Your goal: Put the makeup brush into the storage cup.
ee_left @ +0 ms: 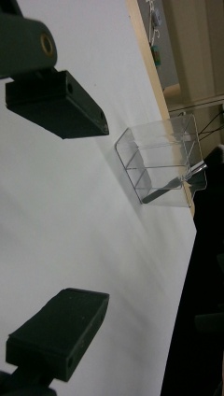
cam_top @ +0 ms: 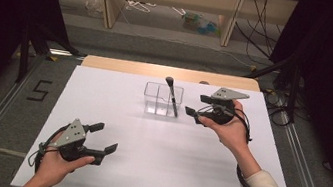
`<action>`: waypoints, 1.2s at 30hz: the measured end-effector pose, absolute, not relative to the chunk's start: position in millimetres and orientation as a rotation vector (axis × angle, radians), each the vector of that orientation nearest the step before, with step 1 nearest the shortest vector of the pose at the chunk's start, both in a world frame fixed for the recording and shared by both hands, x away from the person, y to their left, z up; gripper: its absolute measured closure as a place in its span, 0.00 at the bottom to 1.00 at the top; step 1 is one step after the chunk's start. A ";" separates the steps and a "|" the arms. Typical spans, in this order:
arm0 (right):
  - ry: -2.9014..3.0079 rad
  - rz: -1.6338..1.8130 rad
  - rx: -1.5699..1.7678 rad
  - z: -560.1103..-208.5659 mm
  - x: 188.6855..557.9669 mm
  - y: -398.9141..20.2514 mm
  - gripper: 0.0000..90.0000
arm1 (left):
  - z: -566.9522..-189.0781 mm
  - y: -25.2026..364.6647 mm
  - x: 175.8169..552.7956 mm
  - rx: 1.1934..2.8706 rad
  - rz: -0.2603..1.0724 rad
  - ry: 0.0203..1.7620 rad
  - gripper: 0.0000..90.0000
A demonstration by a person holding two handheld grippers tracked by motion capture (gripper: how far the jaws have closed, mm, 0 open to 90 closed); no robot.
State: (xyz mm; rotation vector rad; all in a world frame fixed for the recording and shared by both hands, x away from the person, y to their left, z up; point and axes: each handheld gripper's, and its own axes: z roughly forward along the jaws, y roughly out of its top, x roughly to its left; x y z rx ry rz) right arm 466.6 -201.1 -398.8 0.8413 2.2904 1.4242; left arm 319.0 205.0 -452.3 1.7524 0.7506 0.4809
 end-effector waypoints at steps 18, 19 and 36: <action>2.300 1.448 0.851 -412.1 432.8 -225.8 0.24 | -452.2 204.6 318.8 1.735 0.477 0.757 0.18; 2.296 1.437 0.860 -411.6 431.0 -228.0 0.24 | -451.6 204.9 318.4 1.737 0.485 0.757 0.18; 2.238 1.542 0.866 -419.8 388.3 -249.6 0.24 | -449.0 208.6 320.1 1.726 0.512 0.725 0.18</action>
